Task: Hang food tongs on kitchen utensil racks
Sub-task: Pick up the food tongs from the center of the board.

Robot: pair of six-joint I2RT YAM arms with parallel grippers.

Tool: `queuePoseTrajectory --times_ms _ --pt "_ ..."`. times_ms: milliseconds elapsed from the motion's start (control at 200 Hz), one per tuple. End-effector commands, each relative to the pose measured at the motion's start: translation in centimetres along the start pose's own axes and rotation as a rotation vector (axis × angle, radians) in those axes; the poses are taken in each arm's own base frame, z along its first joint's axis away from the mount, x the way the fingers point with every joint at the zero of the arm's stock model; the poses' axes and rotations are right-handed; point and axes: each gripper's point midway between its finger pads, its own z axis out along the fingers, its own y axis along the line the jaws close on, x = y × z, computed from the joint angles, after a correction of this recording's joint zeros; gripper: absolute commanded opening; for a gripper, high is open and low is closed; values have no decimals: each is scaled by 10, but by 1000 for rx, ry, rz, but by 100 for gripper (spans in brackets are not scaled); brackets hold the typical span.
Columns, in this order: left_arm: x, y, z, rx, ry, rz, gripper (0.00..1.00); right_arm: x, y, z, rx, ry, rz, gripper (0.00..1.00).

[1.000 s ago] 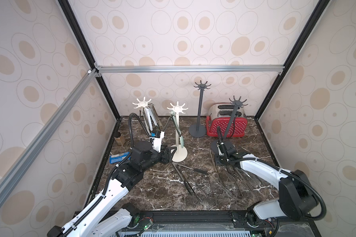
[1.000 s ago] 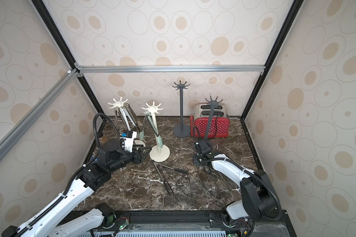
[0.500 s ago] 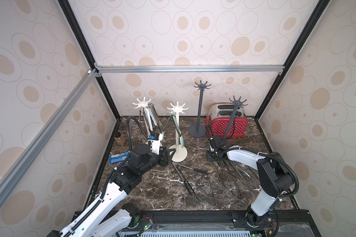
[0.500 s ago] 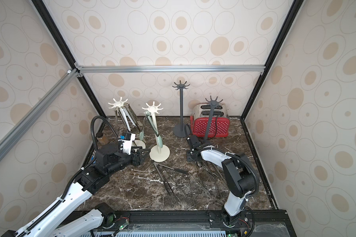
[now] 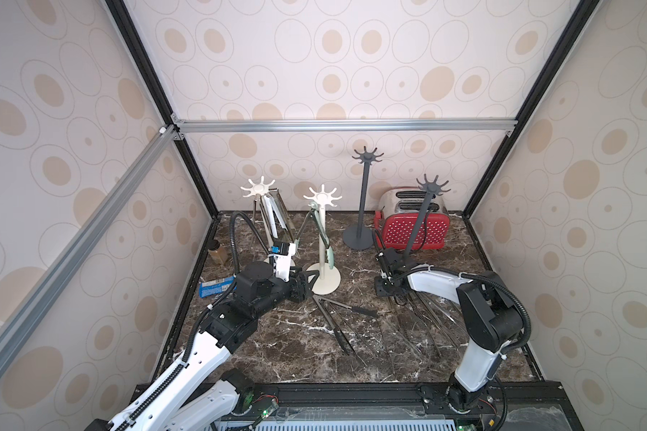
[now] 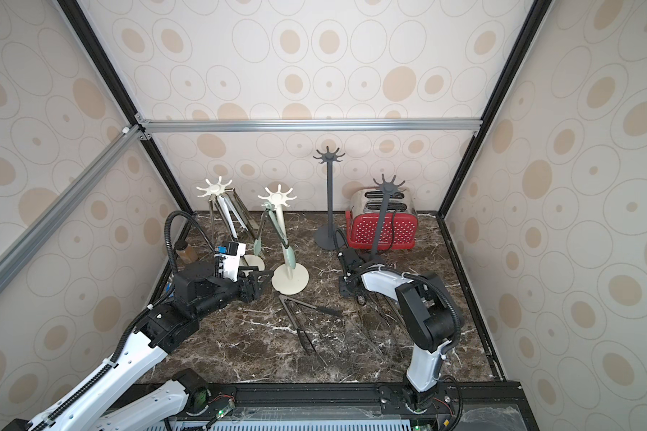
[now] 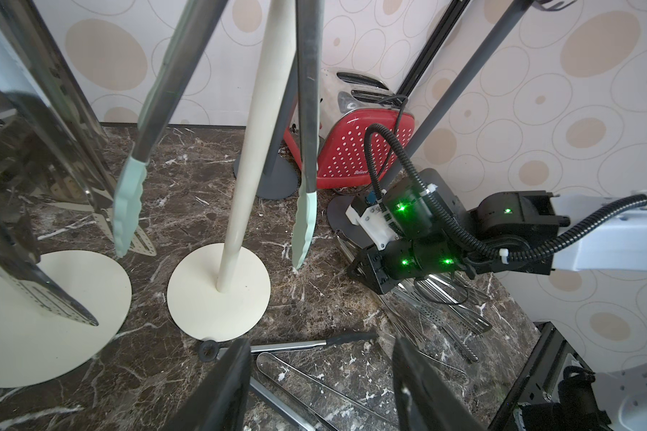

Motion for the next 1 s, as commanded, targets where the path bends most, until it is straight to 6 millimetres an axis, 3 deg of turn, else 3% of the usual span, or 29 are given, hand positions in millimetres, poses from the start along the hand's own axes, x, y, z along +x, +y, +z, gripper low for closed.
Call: queuePoseTrajectory --times_ms 0,260,501,997 --pt "-4 1 -3 -7 -17 11 60 4 -3 4 21 21 9 20" --pt "-4 1 -1 -7 -12 7 60 14 -5 6 25 42 8 10" --pt "-3 1 -2 -5 -14 2 60 5 -6 -9 23 1 0 0" --pt "5 6 -4 -16 -12 -10 60 -40 8 -81 -84 -225 -61 0"
